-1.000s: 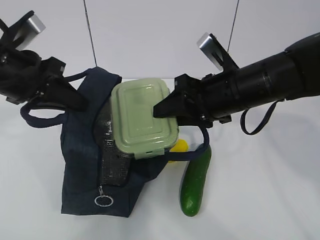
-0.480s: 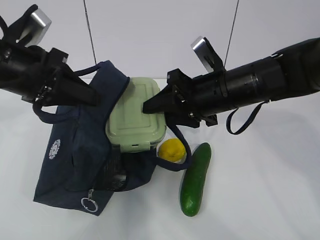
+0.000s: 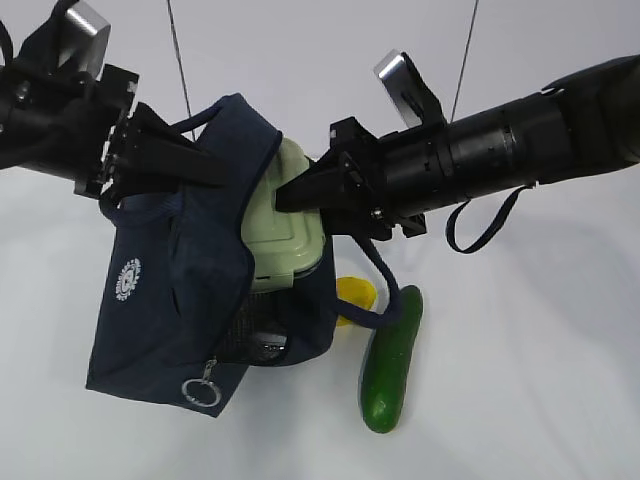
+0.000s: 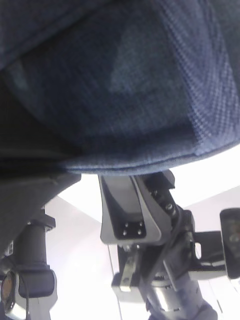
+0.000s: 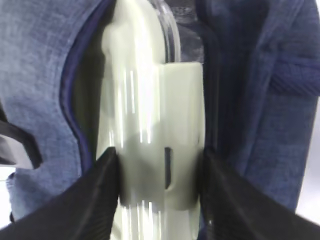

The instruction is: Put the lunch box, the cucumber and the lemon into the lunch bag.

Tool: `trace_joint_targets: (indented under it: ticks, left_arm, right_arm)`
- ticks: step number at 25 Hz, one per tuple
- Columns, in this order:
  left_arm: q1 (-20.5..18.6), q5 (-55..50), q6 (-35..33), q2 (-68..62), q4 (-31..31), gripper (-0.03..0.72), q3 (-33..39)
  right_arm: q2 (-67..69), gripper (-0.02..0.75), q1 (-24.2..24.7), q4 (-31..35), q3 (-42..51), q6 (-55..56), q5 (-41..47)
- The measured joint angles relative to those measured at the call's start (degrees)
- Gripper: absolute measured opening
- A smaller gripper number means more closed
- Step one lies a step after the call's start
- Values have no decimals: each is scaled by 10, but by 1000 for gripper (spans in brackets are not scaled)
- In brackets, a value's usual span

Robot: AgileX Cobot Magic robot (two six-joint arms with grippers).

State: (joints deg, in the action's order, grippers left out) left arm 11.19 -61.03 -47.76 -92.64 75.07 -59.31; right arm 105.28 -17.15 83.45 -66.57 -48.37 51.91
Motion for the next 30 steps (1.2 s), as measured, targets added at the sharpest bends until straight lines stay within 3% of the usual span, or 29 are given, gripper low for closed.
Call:
trace_joint_targets:
  ticks: [12,30]
  left_arm:
    - [16,-8,-30,-54,68,0,0]
    - [18,-2,-36,-77,68,0,0]
  right_arm:
    - [24,342,-11,-11,0,0,-19]
    - [70,342,-13,-1,-3,-18,-43]
